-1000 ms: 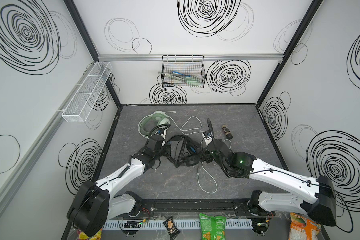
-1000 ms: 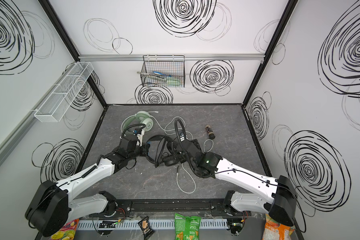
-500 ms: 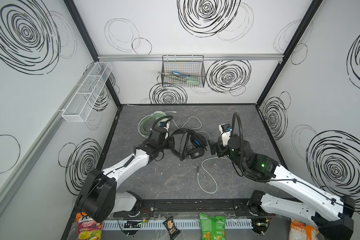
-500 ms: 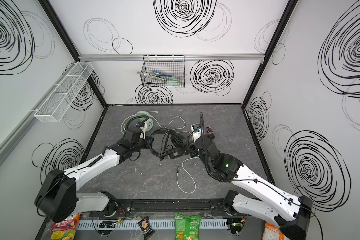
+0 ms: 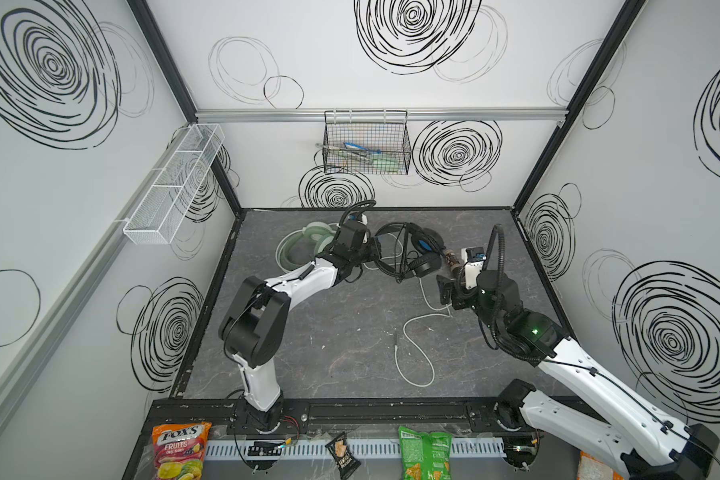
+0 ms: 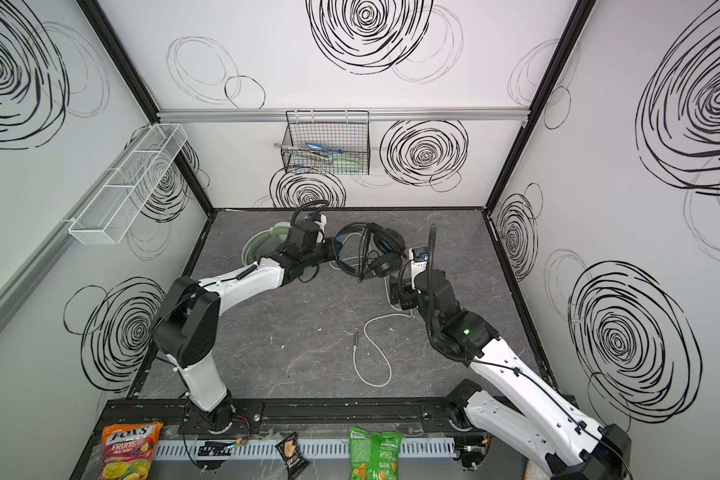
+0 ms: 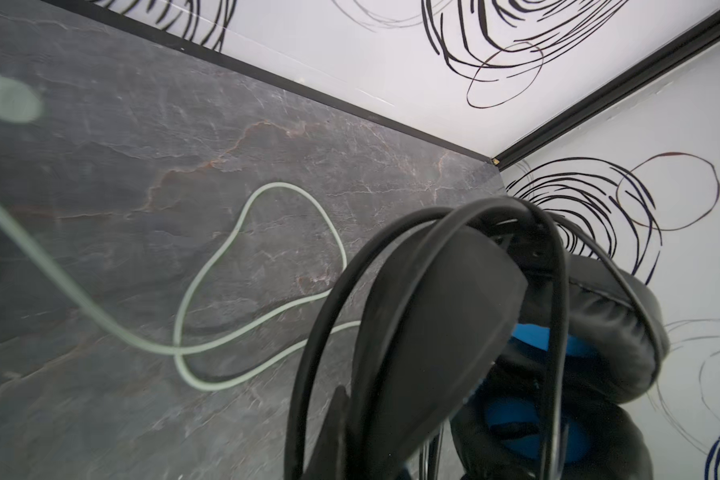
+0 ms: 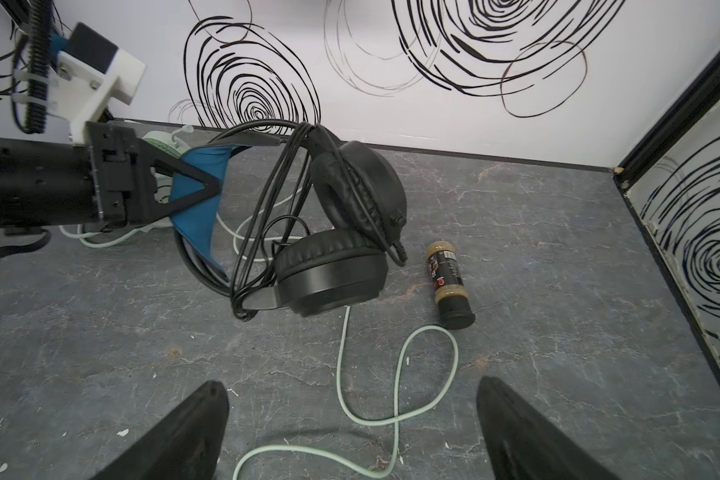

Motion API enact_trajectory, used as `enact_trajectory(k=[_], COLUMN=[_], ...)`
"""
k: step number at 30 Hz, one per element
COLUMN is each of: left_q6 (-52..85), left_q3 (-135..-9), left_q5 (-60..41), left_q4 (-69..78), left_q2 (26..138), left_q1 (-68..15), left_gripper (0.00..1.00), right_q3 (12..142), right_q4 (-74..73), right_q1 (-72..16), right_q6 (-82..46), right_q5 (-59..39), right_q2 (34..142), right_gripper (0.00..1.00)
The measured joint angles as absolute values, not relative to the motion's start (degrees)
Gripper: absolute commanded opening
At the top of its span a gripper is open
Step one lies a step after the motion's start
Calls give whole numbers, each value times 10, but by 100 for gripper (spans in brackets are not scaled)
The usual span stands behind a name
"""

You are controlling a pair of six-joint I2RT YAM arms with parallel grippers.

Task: Wrap the headphones
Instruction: 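Lower the wrapped black headset with the left gripper while the right gripper withdraws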

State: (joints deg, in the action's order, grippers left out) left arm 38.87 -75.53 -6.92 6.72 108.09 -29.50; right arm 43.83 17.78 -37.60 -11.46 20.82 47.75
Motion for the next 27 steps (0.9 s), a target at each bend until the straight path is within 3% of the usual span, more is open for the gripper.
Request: enact_trajectory(k=[14,27], left_q6=[419,431], left_q3=[-1118,-1196], left_q5=[-63,-61], left_q4=[10,-26], left_q2=[1368,1449], left_q1=[-320,-314], left_gripper=[0,0], right_q3=[427,421], right_q4=[168,166], right_q1=[-308,-287], right_q6=[-104,-104], right_q5=[159,141], right_q2=[461,454], right_gripper=[97,97])
